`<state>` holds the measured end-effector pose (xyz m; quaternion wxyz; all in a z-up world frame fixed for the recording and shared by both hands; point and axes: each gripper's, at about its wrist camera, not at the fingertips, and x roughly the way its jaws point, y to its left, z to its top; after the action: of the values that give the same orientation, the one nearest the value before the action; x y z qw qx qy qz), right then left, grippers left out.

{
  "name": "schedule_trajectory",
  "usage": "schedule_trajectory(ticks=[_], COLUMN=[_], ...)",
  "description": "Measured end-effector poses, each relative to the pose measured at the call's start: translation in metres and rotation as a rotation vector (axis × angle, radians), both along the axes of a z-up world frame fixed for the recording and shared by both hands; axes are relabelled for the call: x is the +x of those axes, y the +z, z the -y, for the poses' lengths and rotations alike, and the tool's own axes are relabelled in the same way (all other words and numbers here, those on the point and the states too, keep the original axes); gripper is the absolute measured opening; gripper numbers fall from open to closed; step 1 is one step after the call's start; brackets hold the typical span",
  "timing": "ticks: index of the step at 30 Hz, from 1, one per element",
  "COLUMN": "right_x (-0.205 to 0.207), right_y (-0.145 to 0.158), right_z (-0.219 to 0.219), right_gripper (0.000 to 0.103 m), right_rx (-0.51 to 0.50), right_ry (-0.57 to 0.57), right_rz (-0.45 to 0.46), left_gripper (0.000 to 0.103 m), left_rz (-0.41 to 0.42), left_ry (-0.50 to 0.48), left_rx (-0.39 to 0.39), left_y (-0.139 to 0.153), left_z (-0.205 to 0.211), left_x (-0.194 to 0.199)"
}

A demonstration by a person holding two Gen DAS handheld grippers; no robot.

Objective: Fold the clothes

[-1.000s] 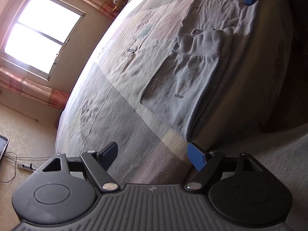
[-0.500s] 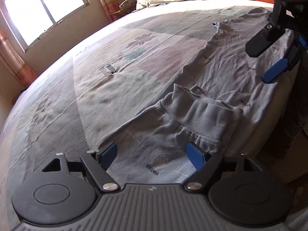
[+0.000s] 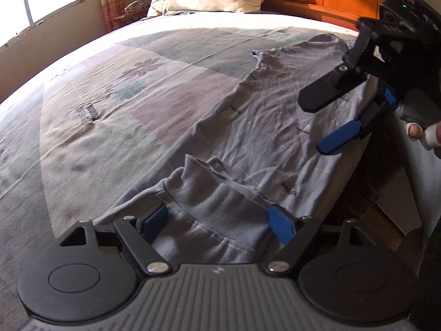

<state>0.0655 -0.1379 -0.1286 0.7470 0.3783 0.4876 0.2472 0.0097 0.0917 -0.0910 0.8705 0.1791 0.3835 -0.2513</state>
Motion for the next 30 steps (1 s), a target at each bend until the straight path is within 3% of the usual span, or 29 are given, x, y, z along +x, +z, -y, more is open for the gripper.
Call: schedule_trajectory(ticks=[3, 6, 9, 13, 18, 21, 27, 30], right_x=[0.001, 0.002, 0.001, 0.001, -0.002, 0.008, 0.028, 0.033], right_y=[0.003, 0.013, 0.023, 0.038, 0.054, 0.048, 0.030, 0.027], right_z=[-0.002, -0.010, -0.021, -0.049, -0.089, -0.105, -0.118, -0.120], right_gripper=[0.103, 0.103, 0.103, 0.103, 0.103, 0.103, 0.103, 0.103], right_rx=[-0.012, -0.045, 0.037, 0.041, -0.109, -0.181, -0.160, -0.160], right_ry=[0.020, 0.081, 0.156, 0.295, 0.420, 0.443, 0.446, 0.436], right_rz=[0.000, 0.016, 0.055, 0.140, 0.325, 0.336, 0.269, 0.255], left_gripper=[0.082, 0.082, 0.082, 0.083, 0.085, 0.085, 0.088, 0.088], left_rz=[0.013, 0.033, 0.033, 0.049, 0.065, 0.075, 0.079, 0.076], left_ry=[-0.038, 0.029, 0.130, 0.261, 0.399, 0.443, 0.443, 0.433], left_rx=[0.056, 0.083, 0.065, 0.069, 0.029, 0.013, -0.024, 0.008], left_y=[0.000, 0.006, 0.013, 0.020, 0.022, 0.021, 0.020, 0.016], left_z=[0.003, -0.010, -0.029, -0.048, -0.067, -0.073, -0.077, -0.074], left_x=[-0.011, -0.017, -0.025, -0.037, -0.046, -0.049, -0.047, -0.044])
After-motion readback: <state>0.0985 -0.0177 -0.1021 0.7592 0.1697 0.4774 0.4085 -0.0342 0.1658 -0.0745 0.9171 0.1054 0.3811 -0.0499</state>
